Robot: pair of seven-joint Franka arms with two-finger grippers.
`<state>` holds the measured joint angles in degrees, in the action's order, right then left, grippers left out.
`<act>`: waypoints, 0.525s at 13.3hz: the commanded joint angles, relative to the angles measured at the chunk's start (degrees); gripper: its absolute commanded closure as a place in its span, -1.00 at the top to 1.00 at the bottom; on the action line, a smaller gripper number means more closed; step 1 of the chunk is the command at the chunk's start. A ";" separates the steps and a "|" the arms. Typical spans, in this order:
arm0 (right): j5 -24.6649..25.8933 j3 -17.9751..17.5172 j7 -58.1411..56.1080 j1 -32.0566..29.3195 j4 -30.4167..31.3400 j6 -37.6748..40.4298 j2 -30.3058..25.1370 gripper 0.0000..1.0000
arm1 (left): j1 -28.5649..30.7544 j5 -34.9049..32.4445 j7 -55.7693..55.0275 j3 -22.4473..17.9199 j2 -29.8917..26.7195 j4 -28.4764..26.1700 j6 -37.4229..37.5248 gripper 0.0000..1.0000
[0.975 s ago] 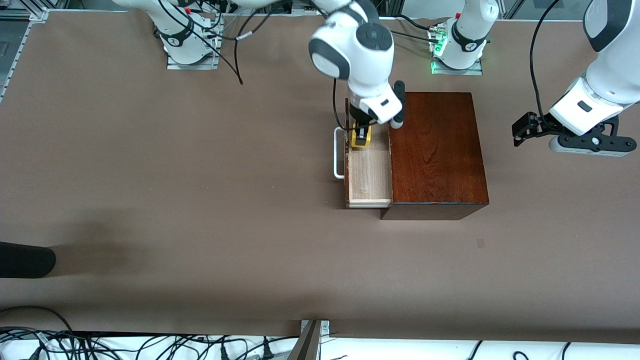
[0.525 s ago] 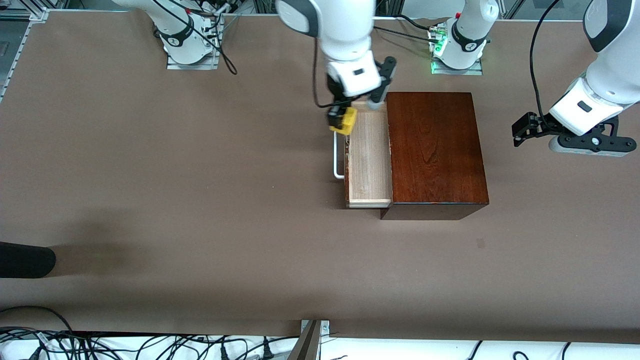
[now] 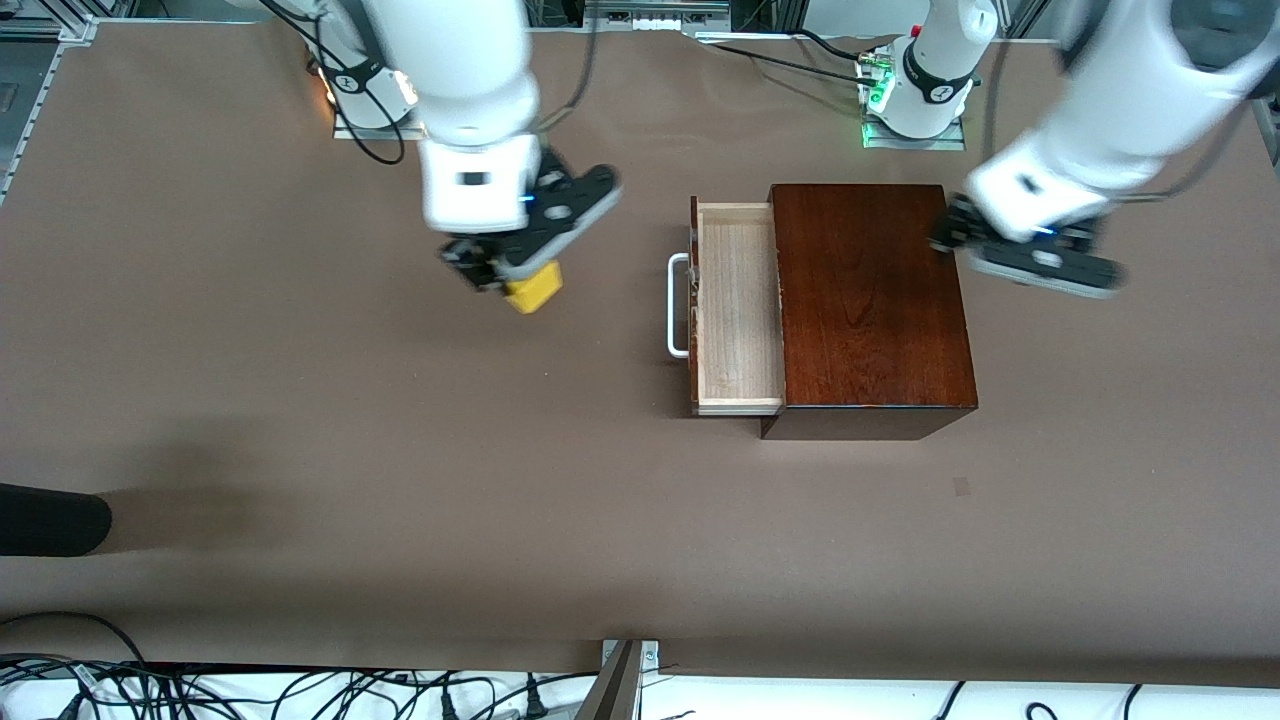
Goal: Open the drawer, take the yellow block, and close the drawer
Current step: 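Lift the cube with the right gripper while the left gripper reaches the drawer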
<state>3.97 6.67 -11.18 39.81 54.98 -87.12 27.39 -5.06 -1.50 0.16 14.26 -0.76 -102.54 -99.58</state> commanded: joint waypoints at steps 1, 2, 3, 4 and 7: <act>-3.07 6.23 0.90 -0.52 2.93 1.16 -2.51 -1.00 | -0.13 3.77 0.28 6.81 5.92 4.87 1.58 1.00; -5.35 7.12 0.89 -2.53 5.12 1.25 -4.26 -1.00 | -1.26 4.22 -0.25 9.79 8.55 7.07 1.58 1.00; -6.94 7.13 0.81 -4.98 8.80 0.56 -6.28 -1.00 | -2.23 4.31 -1.82 11.56 11.10 9.35 1.49 1.00; -8.87 6.95 0.81 -8.49 13.97 -0.49 -9.52 -1.00 | -4.59 4.40 -4.36 12.80 14.87 12.51 1.32 1.00; -11.96 5.82 0.98 -16.93 24.45 -1.82 -14.55 -1.00 | -13.55 3.88 -7.02 12.90 27.09 24.19 1.05 1.00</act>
<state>-5.62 14.56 -11.18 27.10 69.28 -86.58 18.97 -13.90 2.36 -5.30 27.13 16.62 -89.07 -100.17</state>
